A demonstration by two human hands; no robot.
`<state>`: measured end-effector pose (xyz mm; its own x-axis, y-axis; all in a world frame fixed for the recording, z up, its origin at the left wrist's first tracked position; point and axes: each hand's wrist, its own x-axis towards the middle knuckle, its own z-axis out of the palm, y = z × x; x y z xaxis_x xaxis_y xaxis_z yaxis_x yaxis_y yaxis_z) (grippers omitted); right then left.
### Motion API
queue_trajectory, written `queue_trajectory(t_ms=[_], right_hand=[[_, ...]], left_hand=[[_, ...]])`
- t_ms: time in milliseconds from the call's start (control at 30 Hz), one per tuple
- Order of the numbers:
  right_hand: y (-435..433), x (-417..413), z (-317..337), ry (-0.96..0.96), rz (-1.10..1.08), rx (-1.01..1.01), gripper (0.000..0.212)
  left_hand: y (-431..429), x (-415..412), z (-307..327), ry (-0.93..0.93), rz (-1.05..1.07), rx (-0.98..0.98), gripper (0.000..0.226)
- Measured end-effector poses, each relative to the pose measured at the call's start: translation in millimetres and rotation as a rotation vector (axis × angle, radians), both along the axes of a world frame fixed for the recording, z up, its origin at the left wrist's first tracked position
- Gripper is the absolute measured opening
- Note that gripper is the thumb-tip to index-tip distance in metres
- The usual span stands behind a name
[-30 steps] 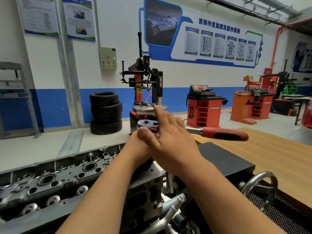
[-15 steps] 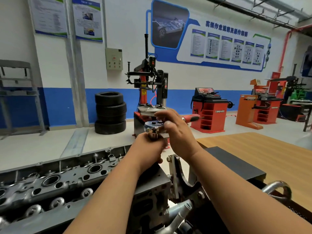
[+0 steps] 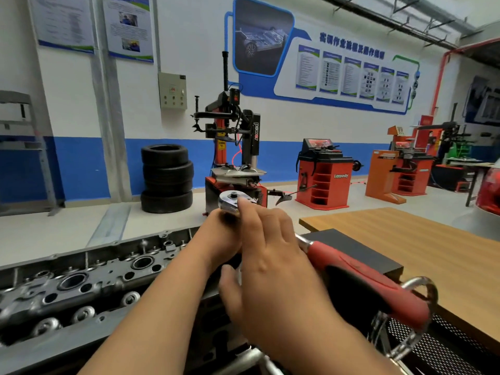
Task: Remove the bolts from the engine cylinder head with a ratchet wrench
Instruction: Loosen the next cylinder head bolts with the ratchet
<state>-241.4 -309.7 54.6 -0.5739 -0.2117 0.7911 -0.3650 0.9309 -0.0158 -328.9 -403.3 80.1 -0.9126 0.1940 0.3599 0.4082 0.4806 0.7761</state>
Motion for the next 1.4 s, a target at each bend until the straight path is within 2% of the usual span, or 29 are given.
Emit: queue_trajectory(t_ms=[133,267,367,467,533,633,733,800,900,967,1067,1167,1267,1400], right_hand=[[8.8,-7.2,14.4,-0.179,0.041,-0.031,0.078],[52.1,-57.1,40.5,-0.338,-0.029,-0.112,0.054],[51.8,-112.9,56.5,-0.454,-0.096,-0.060,0.036],[27.0,-153.1,66.4,-0.517,-0.114,0.047,0.021],[17.7,-164.6,68.7,-0.531,-0.075,0.092,0.024],[22.4,-165.1,63.9,-0.506,-0.024,0.040,0.037],[34.2,-148.3,54.9,-0.462,0.015,-0.124,0.038],[45.9,-124.9,43.9,-0.390,-0.025,-0.143,0.042],[63.2,-70.5,17.9,-0.155,-0.100,-0.038,0.054],[65.9,-31.3,5.0,-0.027,-0.060,0.037,0.066],[54.2,-0.1,-5.2,0.061,-0.054,0.152,0.075],[44.7,0.9,-3.4,0.016,-0.113,0.135,0.078],[50.9,-23.5,11.9,-0.115,-0.123,0.114,0.078],[65.7,-87.9,32.3,-0.272,-0.004,0.053,0.062]], left_hand=[[2.7,-6.0,-4.8,-0.037,-0.009,0.079,0.018],[4.7,-15.4,-11.4,-0.175,-0.030,0.277,0.020],[4.5,-16.8,-12.5,-0.189,-0.056,0.327,0.023],[3.0,-20.4,-13.6,-0.179,-0.061,0.339,0.035],[2.7,-20.9,-13.7,-0.179,-0.071,0.338,0.044],[2.9,-20.8,-14.4,-0.180,-0.087,0.348,0.048],[3.8,-20.2,-13.4,-0.196,-0.106,0.371,0.041],[5.4,-19.1,-12.7,-0.218,-0.118,0.387,0.030],[6.1,-18.6,-13.5,-0.232,-0.105,0.352,0.027],[5.5,-19.0,-14.1,-0.229,-0.110,0.333,0.025],[4.6,-20.1,-15.2,-0.212,-0.097,0.318,0.026],[3.9,-20.8,-16.7,-0.205,-0.076,0.317,0.028],[3.0,-20.2,-16.4,-0.204,-0.093,0.308,0.024],[5.2,-22.6,-14.9,-0.214,-0.095,0.360,0.019]])
